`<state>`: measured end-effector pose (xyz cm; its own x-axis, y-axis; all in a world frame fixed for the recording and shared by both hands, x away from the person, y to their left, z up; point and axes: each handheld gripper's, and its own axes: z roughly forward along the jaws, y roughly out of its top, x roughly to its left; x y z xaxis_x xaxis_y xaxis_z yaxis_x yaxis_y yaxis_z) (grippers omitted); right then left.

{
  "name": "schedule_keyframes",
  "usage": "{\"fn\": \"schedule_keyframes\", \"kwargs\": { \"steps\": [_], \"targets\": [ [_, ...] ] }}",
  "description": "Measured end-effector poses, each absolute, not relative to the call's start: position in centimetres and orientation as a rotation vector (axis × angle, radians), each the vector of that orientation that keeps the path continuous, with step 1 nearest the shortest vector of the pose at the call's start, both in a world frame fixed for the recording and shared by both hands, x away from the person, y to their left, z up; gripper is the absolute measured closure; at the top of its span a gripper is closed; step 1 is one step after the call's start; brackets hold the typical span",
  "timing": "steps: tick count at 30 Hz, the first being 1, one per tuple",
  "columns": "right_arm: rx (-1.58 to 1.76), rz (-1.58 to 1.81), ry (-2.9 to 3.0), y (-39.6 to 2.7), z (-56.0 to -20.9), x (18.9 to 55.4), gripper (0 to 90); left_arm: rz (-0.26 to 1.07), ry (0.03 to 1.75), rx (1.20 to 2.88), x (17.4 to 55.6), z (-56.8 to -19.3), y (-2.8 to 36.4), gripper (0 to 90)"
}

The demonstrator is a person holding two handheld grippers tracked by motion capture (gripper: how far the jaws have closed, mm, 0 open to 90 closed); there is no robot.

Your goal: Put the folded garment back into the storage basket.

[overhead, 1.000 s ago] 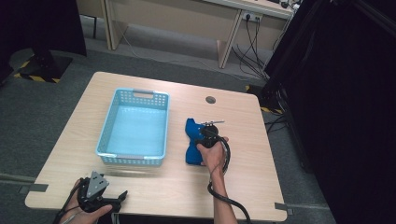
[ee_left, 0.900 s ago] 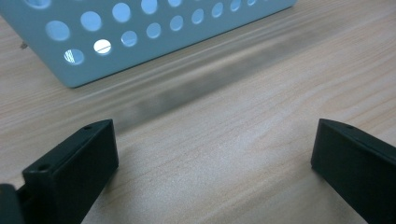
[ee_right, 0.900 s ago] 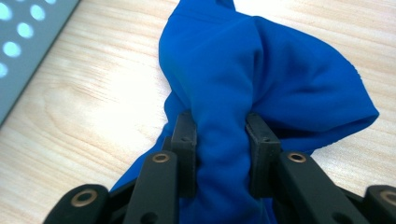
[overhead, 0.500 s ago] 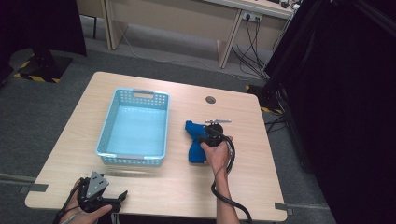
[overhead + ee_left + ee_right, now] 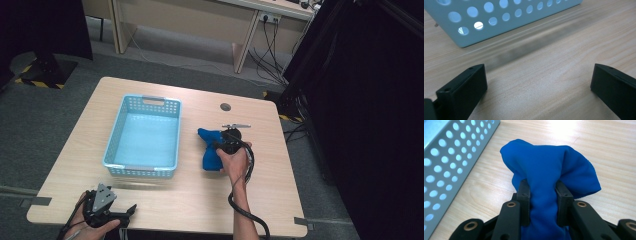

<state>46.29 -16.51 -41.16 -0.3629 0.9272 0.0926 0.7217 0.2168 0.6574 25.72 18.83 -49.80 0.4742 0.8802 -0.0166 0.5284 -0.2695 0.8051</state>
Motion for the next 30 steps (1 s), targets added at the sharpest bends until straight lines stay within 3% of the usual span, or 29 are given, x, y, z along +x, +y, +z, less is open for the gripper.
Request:
{"fn": "schedule_keyframes", "kwargs": {
  "steps": [30],
  "targets": [
    [1.485, 0.935, 2.211, -15.2, -38.1, 46.1, 71.3, 0.571, 1.172, 1.941, 25.7, -49.8, 18.8, 0.0]
  ]
}}
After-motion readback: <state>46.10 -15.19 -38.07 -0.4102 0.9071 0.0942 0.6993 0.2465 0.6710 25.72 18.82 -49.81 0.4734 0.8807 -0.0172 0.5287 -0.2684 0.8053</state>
